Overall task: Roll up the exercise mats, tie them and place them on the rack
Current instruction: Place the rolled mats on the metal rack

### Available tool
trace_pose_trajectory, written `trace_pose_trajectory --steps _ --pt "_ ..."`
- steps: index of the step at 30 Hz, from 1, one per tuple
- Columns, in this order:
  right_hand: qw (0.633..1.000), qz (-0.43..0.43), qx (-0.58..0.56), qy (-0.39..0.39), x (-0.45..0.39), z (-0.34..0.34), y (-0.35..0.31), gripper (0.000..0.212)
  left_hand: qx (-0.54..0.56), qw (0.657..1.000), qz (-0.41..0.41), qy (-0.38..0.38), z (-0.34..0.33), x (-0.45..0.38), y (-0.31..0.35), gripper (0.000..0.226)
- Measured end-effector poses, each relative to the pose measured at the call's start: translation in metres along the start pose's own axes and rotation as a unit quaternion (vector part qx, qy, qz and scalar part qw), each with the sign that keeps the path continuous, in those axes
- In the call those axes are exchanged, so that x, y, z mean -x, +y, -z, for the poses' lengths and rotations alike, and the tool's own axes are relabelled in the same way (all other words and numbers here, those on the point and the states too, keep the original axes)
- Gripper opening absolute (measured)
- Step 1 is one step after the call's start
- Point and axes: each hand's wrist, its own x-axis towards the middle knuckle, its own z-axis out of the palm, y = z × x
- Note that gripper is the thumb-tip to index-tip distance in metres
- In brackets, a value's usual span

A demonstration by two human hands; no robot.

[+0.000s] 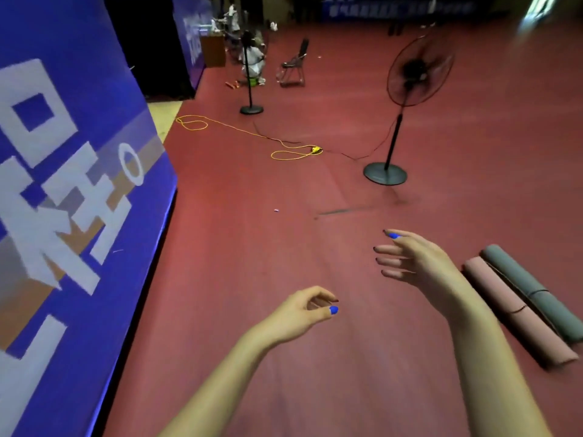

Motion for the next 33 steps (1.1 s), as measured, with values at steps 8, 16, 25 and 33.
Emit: trace_pose_trajectory --steps 8,16,25,33 --pt "0.991 -0.061 -0.07 0.096 -0.116 0.163 0.03 0.016 -0.006 0.996 -0.01 -0.092 -0.095 -0.208 0.065 0.011" --pt "0.969 -0.115 -0.127 0.177 -0.214 0.323 0.02 0.02 -0.024 0.988 0.03 -0.149 -0.175 -0.383 0.127 0.016" --pt "0.949 -0.148 -0.122 0.25 -0.33 0.531 0.014 0.015 -0.006 0.981 0.081 -0.174 -0.301 -0.595 0.153 0.024" --pt "0.949 -0.221 -0.032 0.224 -0.415 0.698 -0.001 0.014 -0.016 0.978 0.11 -0.177 -0.418 -0.775 0.225 0.03"
